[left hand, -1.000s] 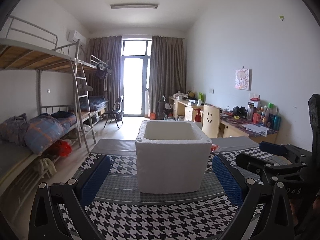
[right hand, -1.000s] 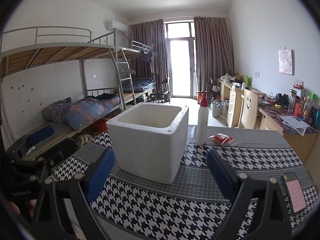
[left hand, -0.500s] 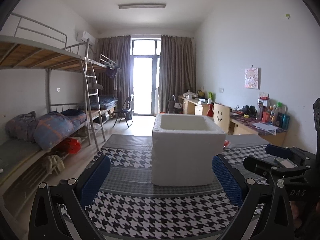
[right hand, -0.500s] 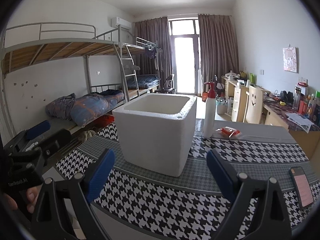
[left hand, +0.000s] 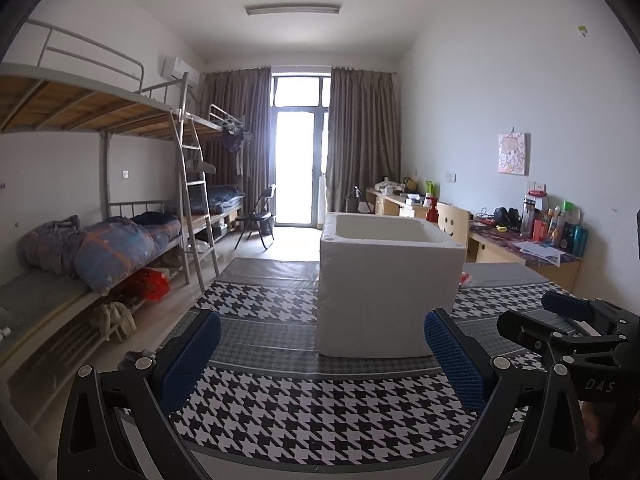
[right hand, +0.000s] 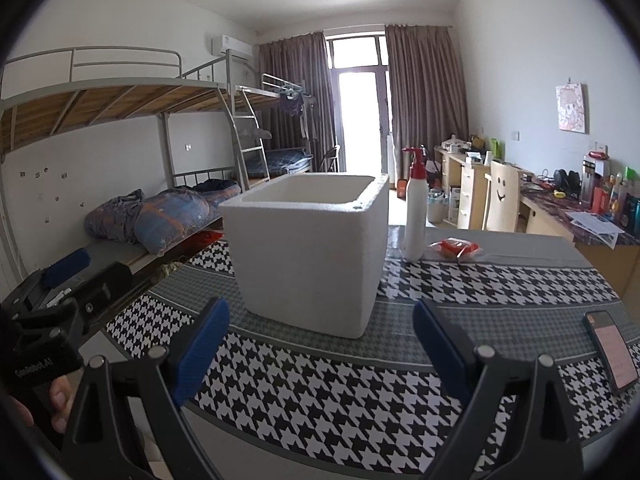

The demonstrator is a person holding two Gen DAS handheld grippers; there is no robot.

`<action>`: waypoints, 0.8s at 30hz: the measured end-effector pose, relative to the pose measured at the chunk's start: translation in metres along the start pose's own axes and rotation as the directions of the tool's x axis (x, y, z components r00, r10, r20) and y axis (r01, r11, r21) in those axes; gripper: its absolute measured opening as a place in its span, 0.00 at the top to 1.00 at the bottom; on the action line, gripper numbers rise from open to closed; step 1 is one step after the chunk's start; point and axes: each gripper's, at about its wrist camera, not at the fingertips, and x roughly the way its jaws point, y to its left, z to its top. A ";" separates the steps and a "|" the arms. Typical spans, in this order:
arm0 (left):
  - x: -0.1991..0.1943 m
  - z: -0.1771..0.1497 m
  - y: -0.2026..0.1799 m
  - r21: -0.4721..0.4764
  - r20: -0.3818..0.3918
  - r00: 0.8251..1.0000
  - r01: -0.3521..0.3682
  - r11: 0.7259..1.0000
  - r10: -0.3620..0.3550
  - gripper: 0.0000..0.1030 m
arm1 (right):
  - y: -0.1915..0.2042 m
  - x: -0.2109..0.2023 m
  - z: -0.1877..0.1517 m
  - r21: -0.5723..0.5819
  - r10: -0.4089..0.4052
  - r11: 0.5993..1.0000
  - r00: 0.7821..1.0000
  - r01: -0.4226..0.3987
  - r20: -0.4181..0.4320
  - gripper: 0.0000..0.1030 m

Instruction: Organize soft objects

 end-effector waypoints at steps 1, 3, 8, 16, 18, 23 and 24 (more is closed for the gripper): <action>0.000 -0.001 0.001 -0.002 0.000 1.000 0.002 1.000 -0.002 0.01 | 0.000 -0.001 -0.001 0.000 0.001 1.000 1.000 -0.001 0.006 0.08; 0.000 -0.004 0.002 -0.002 0.002 1.000 0.003 1.000 -0.003 0.01 | 0.001 -0.002 -0.003 -0.001 -0.006 1.000 1.000 0.006 0.012 0.08; -0.002 -0.009 0.004 -0.003 -0.001 1.000 0.002 1.000 -0.002 0.01 | 0.005 -0.001 -0.010 -0.010 -0.009 1.000 1.000 0.009 0.007 0.08; -0.007 -0.015 0.005 -0.001 0.014 1.000 0.011 1.000 -0.011 0.01 | 0.005 -0.006 -0.016 -0.012 -0.024 1.000 0.999 0.024 0.024 0.08; -0.006 -0.017 0.005 -0.002 0.010 1.000 0.013 1.000 -0.013 0.01 | 0.005 -0.007 -0.019 -0.015 -0.035 0.999 0.999 0.035 0.030 0.08; -0.007 -0.021 0.005 0.000 0.003 1.000 0.014 1.000 -0.014 0.01 | 0.005 -0.009 -0.026 -0.014 -0.041 0.999 0.998 0.042 0.043 0.08; -0.007 -0.020 0.006 0.001 0.000 1.000 0.015 1.000 -0.015 0.01 | 0.005 -0.009 -0.027 -0.014 -0.050 0.999 0.998 0.051 0.046 0.08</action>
